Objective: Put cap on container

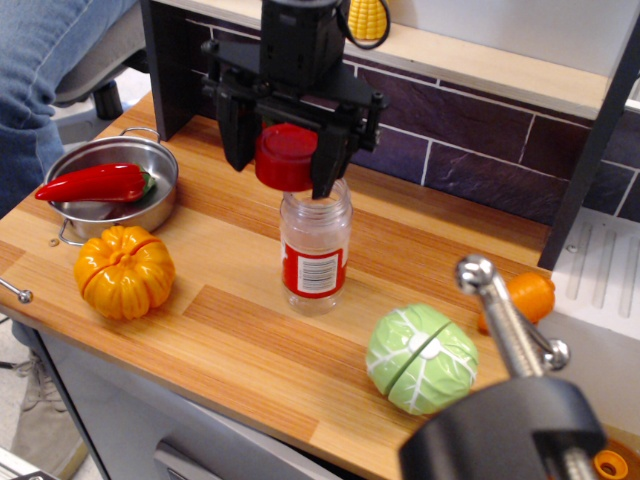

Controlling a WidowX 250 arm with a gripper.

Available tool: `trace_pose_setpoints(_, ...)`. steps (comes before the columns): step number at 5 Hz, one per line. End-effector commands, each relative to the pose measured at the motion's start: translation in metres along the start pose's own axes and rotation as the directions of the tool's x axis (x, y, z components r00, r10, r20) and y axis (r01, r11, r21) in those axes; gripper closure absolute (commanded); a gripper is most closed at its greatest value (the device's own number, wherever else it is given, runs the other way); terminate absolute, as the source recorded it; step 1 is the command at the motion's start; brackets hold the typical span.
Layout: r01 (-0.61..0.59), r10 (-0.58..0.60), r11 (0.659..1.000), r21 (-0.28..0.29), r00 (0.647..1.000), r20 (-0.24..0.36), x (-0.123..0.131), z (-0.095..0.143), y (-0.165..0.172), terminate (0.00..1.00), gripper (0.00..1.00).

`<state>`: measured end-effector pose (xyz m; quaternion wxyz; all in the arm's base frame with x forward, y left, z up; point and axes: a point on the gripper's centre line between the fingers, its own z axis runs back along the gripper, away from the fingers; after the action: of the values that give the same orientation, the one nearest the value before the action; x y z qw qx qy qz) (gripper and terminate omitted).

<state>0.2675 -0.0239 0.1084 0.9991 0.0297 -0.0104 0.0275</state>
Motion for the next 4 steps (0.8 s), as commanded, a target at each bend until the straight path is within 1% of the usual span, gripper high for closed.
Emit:
trace_pose_setpoints(1, -0.027, 0.029, 0.998, -0.050, 0.998, 0.056, 0.005, -0.007, -0.016, 0.00, 1.00)
trace_pose_setpoints(2, -0.048, 0.052, 0.996, -0.070, 0.997, 0.049, 0.008, -0.003, -0.022, 0.00, 1.00)
trace_pose_setpoints(3, -0.055, 0.058, 0.998, -0.042, 0.996, 0.063, 0.008, -0.011, -0.025, 0.00, 1.00)
trace_pose_setpoints(4, -0.051, 0.048, 0.998, 0.043, 0.996, 0.072, 0.009, -0.021, -0.021, 0.00, 1.00)
